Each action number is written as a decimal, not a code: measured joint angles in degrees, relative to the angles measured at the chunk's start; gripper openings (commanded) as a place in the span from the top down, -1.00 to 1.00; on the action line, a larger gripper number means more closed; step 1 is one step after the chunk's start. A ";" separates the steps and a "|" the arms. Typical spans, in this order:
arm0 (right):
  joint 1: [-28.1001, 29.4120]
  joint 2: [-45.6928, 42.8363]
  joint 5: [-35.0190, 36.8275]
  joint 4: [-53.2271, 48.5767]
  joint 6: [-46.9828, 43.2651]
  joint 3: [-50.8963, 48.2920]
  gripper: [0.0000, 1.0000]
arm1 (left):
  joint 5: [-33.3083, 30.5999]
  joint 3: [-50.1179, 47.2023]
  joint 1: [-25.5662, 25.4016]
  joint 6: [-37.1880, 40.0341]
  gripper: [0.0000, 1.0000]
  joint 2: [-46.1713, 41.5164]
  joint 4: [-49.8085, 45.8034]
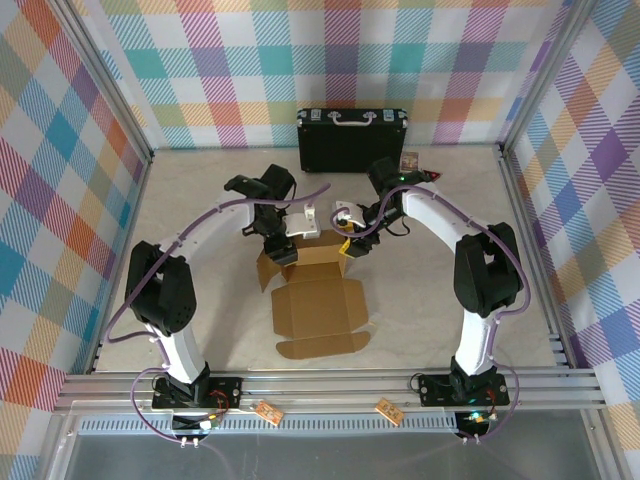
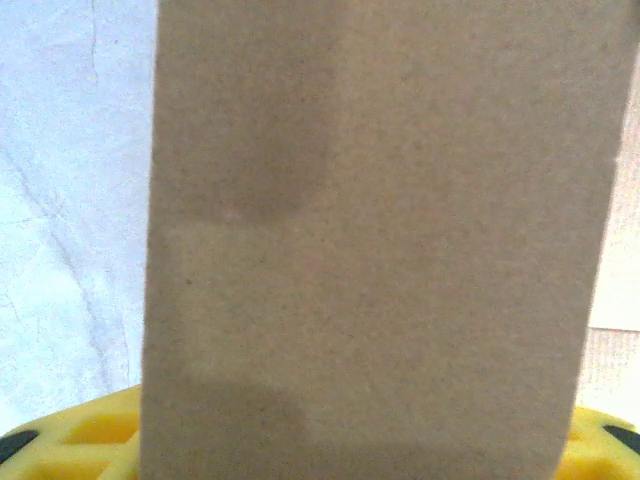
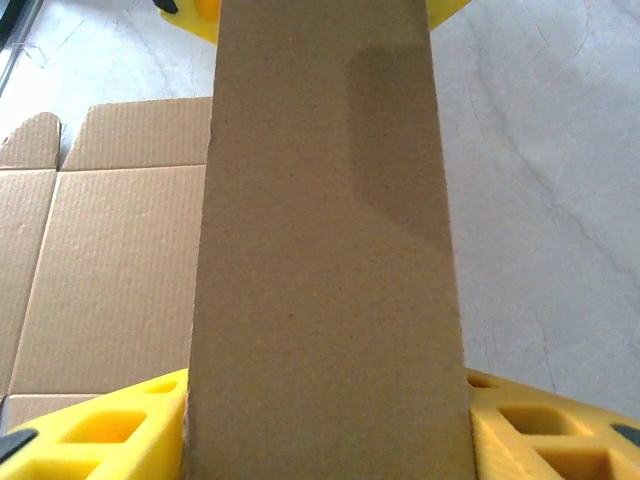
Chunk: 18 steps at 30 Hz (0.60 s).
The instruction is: Fold the paper box
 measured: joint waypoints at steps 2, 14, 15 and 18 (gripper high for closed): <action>0.09 0.02 0.00 0.13 0.33 0.04 0.06 | 0.00 -0.55 0.00 0.00 -0.15 -0.39 0.39; 0.24 -0.07 0.61 0.33 1.42 0.15 0.25 | 0.02 -4.07 0.04 -1.81 -0.26 -6.67 7.19; 0.24 -0.17 0.72 0.59 1.75 0.15 0.25 | 0.07 -4.42 0.13 -2.38 -0.26 -7.98 8.28; 0.15 -1.20 1.16 1.95 2.56 -0.26 0.25 | 0.17 -7.13 0.61 -5.73 -0.30 -13.68 13.14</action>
